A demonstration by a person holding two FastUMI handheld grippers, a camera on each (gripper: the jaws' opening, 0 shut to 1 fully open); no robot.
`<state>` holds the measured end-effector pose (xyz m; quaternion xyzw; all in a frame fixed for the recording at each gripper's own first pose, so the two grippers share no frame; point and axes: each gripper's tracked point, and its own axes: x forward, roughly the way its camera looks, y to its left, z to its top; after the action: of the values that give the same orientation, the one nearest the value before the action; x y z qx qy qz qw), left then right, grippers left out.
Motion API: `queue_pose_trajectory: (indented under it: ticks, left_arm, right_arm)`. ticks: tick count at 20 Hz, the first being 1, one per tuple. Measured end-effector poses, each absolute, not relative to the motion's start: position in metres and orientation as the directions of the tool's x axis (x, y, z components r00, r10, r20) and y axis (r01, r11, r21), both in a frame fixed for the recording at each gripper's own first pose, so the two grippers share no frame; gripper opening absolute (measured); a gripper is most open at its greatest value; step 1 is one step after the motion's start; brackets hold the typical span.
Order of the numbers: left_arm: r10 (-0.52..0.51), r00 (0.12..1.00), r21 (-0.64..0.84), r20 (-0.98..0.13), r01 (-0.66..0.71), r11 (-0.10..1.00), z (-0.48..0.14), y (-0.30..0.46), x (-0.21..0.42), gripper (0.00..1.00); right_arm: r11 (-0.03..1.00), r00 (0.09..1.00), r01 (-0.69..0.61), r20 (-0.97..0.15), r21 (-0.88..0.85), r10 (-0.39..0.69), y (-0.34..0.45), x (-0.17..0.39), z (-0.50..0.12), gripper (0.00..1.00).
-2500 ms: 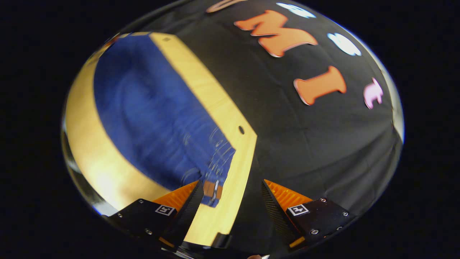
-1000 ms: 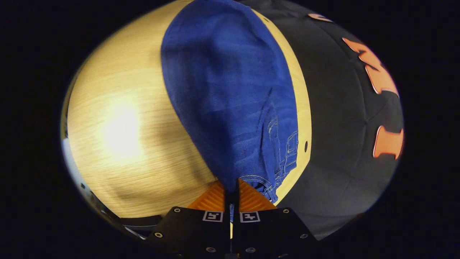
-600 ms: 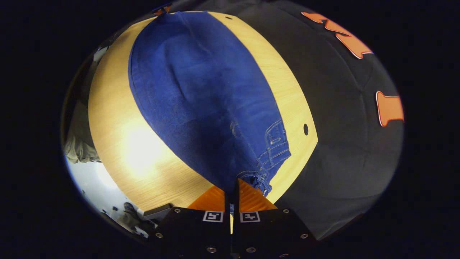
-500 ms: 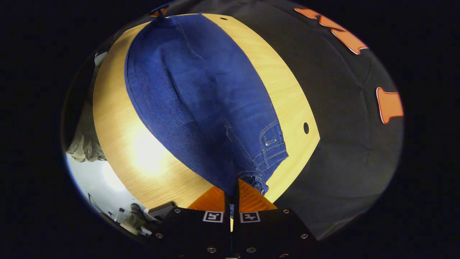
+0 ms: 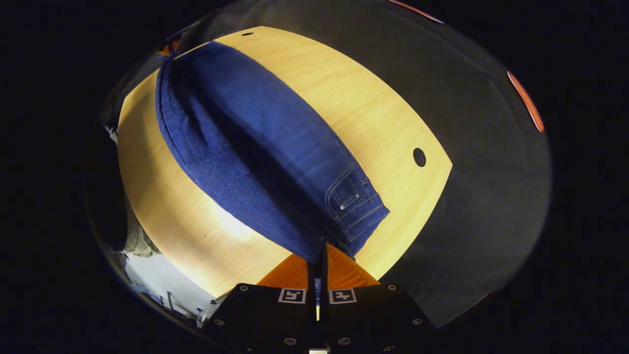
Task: Grasp the waist and the cuffs of the jeans and fold them to make the two legs overlap; first hold the waist and fold one-third of the jeans toward the cuffs, then hold the cuffs and fold the remaining one-third in the same direction to finish folding.
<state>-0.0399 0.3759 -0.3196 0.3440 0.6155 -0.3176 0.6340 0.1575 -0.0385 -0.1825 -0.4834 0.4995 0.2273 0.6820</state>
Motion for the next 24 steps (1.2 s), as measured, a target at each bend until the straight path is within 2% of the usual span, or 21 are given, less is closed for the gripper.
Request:
queue_pose_trajectory:
  ticks: [2, 6, 9, 11, 13, 15, 16, 20, 24]
  left_arm:
    - [0.051, 0.034, 0.056, -0.998, 0.825, 0.562, -0.323, 0.383, -0.022, 0.08]
    - [0.098, 0.051, 0.096, -0.994, 0.833, 0.546, -0.330, 0.400, 0.005, 0.04]
    - [0.144, 0.074, 0.137, -0.987, 0.856, 0.498, -0.328, 0.417, 0.024, 0.04]
    - [0.213, 0.154, 0.242, -0.965, 0.841, 0.484, -0.321, 0.434, 0.049, 0.20]
    - [0.241, 0.237, 0.330, -0.941, 0.800, 0.501, -0.306, 0.439, 0.067, 0.59]
    - [0.244, 0.335, 0.415, -0.910, 0.735, 0.537, -0.293, 0.436, 0.080, 1.00]
    - [0.239, 0.386, 0.451, -0.891, 0.689, 0.568, -0.284, 0.427, 0.085, 0.99]
    - [0.113, 0.583, 0.433, -0.804, 0.445, 0.783, -0.263, 0.360, 0.092, 0.99]
    - [0.104, 0.779, 0.363, -0.618, 0.165, 0.917, -0.225, 0.326, 0.097, 0.99]
  right_arm:
    - [0.482, 0.357, -0.778, -0.915, -0.402, -0.187, -0.033, 0.181, -0.189, 0.03]
    - [0.528, 0.353, -0.741, -0.910, -0.414, -0.218, -0.029, 0.230, -0.211, 0.03]
    - [0.625, 0.337, -0.665, -0.911, -0.410, -0.238, -0.023, 0.257, -0.229, 0.03]
    - [0.659, 0.358, -0.606, -0.893, -0.445, -0.274, -0.029, 0.276, -0.233, 0.08]
    - [0.680, 0.420, -0.538, -0.858, -0.498, -0.295, -0.032, 0.297, -0.221, 0.51]
    - [0.719, 0.483, -0.461, -0.827, -0.520, -0.288, -0.027, 0.309, -0.201, 0.84]
    - [0.739, 0.515, -0.426, -0.811, -0.522, -0.277, -0.024, 0.312, -0.190, 1.00]
    - [0.842, 0.643, -0.269, -0.738, -0.467, -0.204, -0.017, 0.298, -0.141, 0.98]
    - [0.932, 0.750, -0.123, -0.646, -0.341, -0.138, -0.022, 0.264, -0.109, 0.99]
